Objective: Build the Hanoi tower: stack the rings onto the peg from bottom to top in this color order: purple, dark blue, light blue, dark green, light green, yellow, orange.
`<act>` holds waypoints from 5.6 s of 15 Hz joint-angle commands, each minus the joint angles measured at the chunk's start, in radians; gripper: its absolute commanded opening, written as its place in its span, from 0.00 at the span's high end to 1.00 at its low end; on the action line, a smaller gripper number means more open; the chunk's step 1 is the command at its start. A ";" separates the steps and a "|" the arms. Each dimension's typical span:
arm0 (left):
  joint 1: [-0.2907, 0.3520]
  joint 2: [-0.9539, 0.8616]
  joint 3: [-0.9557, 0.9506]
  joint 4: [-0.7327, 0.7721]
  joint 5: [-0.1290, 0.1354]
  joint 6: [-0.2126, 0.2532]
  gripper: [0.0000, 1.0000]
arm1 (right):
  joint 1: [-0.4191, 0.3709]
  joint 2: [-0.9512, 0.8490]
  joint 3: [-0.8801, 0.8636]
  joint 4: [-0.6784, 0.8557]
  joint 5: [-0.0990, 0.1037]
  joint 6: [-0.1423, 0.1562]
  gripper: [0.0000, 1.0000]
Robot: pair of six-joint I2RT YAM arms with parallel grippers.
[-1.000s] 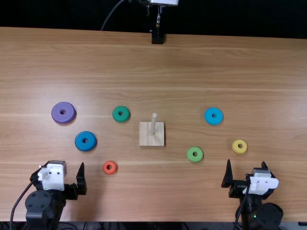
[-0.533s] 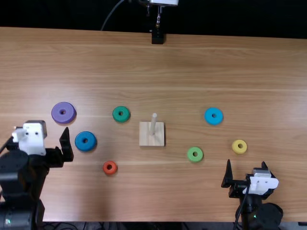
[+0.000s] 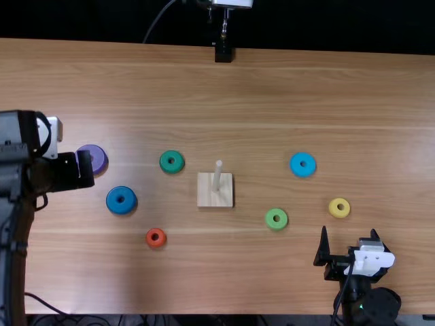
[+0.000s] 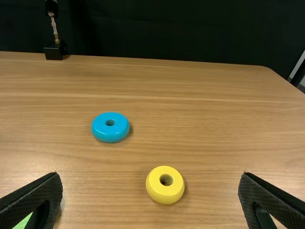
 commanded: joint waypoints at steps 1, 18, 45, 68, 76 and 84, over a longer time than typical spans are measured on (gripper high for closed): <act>0.009 0.110 0.073 -0.015 -0.003 0.014 0.00 | 0.000 -0.012 -0.070 -0.071 0.000 0.000 0.00; -0.053 0.635 0.311 -0.001 -0.124 0.236 0.00 | 0.000 -0.012 -0.070 -0.071 0.000 0.000 0.00; -0.079 0.794 0.392 -0.021 -0.124 0.236 0.00 | 0.000 -0.012 -0.070 -0.071 -0.002 0.000 0.00; -0.064 0.833 0.390 -0.061 -0.121 0.236 1.00 | 0.000 -0.012 -0.070 -0.071 -0.002 0.000 0.00; -0.065 0.656 0.401 -0.078 -0.123 0.236 1.00 | 0.000 -0.012 -0.070 -0.071 -0.002 0.000 0.00; -0.093 0.487 0.396 -0.078 -0.040 0.224 1.00 | 0.000 -0.012 -0.070 -0.071 -0.002 0.000 0.00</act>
